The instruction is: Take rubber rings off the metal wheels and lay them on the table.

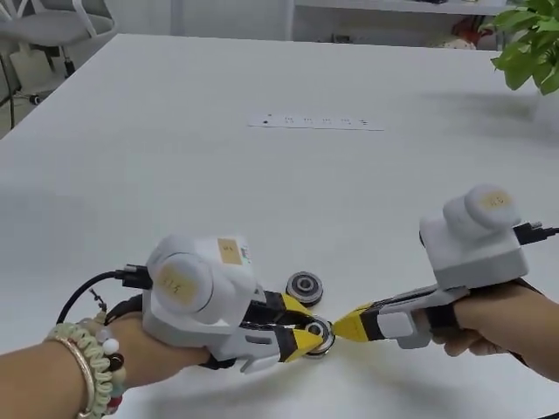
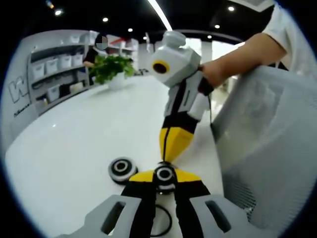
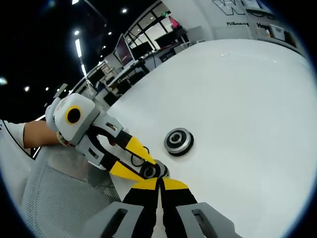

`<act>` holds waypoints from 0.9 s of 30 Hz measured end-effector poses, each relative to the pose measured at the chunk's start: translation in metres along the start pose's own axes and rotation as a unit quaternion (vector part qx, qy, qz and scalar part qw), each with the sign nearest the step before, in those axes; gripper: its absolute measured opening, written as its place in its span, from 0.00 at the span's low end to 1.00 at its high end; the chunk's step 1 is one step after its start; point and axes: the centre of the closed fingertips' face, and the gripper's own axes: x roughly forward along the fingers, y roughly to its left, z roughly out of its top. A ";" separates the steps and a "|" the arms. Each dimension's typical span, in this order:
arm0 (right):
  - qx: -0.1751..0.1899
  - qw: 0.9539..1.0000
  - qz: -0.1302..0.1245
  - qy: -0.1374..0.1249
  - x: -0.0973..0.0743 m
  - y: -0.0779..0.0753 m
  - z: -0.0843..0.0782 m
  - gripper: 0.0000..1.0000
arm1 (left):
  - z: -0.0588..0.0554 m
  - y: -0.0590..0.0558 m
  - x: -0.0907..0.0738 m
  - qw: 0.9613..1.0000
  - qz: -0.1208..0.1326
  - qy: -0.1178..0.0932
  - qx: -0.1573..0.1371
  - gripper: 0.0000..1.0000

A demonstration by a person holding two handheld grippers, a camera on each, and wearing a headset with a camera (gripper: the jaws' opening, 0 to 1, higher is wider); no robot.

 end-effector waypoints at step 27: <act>0.003 1.000 0.007 -0.001 0.001 0.009 0.004 0.00 | 0.000 0.000 -0.001 1.000 0.003 -0.008 -0.010 0.14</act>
